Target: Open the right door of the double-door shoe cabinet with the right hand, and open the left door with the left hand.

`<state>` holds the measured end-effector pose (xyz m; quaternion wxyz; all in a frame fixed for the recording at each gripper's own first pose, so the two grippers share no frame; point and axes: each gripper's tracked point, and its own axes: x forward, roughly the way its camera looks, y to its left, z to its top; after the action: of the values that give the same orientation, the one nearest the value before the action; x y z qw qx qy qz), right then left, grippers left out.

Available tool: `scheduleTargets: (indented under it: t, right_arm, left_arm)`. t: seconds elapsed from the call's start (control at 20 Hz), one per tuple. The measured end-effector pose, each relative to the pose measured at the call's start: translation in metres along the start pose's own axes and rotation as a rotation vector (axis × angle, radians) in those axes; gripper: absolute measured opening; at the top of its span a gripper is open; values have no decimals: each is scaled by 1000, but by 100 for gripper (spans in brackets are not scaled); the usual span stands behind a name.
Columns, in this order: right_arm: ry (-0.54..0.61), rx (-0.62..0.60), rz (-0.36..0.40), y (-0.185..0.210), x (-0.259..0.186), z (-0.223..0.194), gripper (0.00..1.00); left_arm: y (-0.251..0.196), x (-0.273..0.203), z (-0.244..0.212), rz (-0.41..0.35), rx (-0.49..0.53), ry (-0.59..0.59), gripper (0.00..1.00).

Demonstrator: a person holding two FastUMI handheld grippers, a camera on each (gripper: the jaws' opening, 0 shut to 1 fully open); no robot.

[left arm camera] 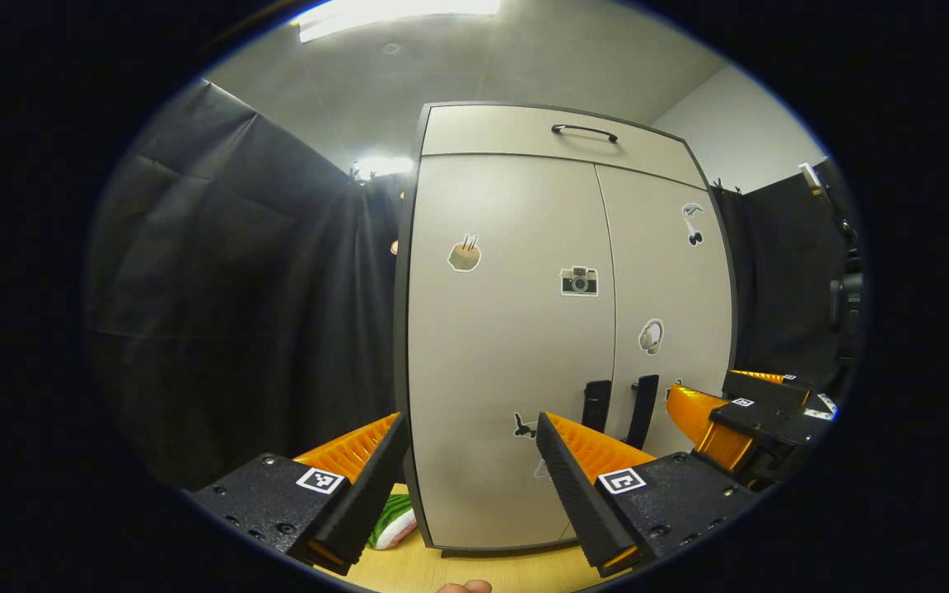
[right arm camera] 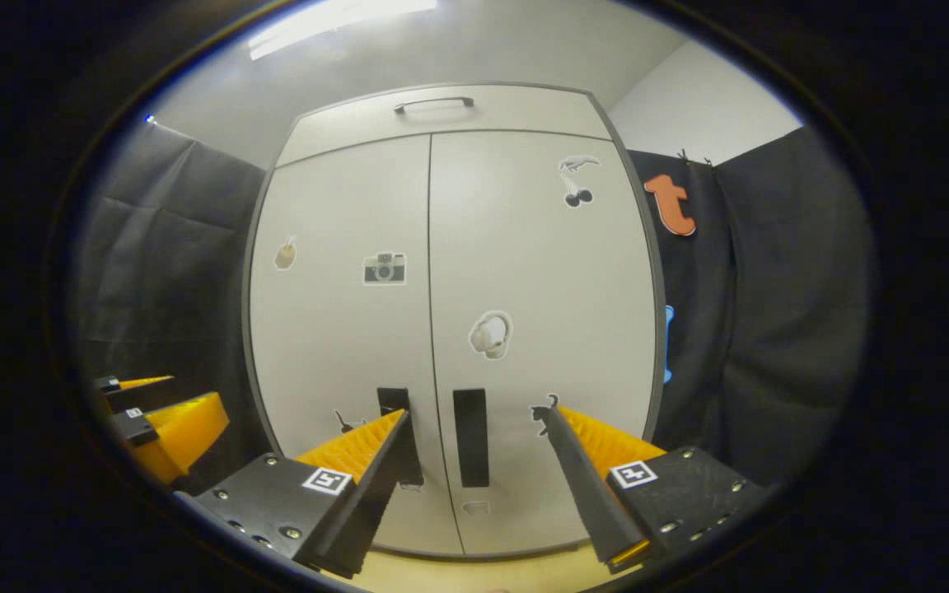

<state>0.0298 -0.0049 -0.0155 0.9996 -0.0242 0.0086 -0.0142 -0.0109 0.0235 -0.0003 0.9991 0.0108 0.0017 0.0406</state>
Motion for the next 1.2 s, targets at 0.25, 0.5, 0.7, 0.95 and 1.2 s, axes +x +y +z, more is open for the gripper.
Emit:
scheduleTargets:
  t: [0.25, 0.5, 0.7, 0.95, 1.2]
  right_arm:
    - [34, -33, -8, 0, 33, -20, 75]
    - [97, -34, 0, 5, 66, -45, 70]
    - [104, -40, -8, 9, 82, -54, 42]
    - [127, -59, -24, 11, 97, -65, 42]
    - [103, -67, -25, 12, 96, -72, 24]
  left_arm:
    - [18, -6, 1, 57, 6, 0, 96]
    - [35, -11, -4, 115, 6, 11, 93]
    - [47, -15, -11, 148, 3, 30, 93]
    - [51, -13, -18, 162, 12, 52, 96]
    - [50, -13, -26, 148, -1, 71, 96]
